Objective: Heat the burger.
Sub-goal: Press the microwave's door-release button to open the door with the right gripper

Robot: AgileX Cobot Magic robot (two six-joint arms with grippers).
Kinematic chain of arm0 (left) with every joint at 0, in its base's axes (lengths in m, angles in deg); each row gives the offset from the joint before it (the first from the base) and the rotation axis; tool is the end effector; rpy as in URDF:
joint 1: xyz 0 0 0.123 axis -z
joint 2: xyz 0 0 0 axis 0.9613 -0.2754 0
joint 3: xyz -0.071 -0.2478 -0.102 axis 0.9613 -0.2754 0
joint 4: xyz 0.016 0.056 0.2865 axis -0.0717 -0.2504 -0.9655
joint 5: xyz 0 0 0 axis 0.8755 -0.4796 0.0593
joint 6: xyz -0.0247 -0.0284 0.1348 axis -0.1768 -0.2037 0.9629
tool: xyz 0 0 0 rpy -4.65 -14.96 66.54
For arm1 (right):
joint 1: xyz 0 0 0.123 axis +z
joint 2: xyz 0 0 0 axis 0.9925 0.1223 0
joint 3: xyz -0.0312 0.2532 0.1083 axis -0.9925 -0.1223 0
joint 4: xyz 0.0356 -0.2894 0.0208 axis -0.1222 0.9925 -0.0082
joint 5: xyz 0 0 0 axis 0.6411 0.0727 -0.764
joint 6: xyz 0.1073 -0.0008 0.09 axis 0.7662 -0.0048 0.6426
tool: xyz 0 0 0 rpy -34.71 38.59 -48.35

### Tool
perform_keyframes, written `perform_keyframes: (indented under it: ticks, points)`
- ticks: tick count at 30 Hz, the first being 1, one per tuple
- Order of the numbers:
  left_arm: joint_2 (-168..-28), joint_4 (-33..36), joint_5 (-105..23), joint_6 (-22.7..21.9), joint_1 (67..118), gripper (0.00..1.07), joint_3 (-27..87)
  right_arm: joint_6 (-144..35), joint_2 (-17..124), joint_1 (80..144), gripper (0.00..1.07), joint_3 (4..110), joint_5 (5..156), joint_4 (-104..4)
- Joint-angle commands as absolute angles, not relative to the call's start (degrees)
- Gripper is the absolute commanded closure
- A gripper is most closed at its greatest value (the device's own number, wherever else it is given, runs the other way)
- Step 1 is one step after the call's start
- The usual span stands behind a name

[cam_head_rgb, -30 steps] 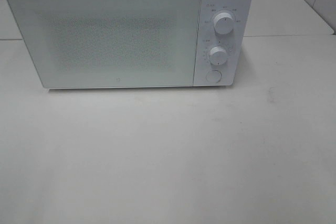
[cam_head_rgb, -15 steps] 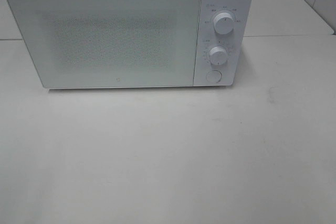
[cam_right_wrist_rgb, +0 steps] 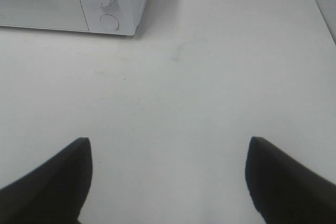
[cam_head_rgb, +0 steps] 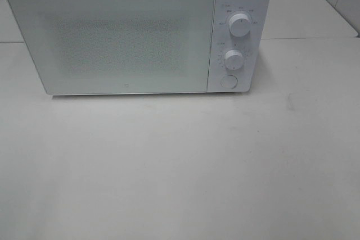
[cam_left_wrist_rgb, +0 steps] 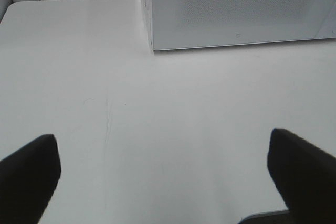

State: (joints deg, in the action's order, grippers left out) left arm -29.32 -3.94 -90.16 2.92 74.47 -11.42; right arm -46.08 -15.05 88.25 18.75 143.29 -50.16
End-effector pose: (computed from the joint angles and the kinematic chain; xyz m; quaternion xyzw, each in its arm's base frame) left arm 0.0811 -0.0201 0.2792 0.0588 0.8432 -0.0496 0.5320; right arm 0.0827 0.0083 0.2816 -0.0094 0.8432 0.0465 0.5355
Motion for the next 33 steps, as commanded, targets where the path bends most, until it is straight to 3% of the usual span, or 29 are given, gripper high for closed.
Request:
perform_keyframes:
  ticks: [1,33]
  points:
    - [-28.2,-3.7,-89.5,2.9,74.3,0.06,-11.6,-45.6,-13.7,87.8,0.31,19.7,141.6,-50.2]
    - [-28.2,-3.7,-89.5,2.9,74.3,0.06,-11.6,-45.6,24.7,87.8,0.32,19.9,105.9,-50.3]
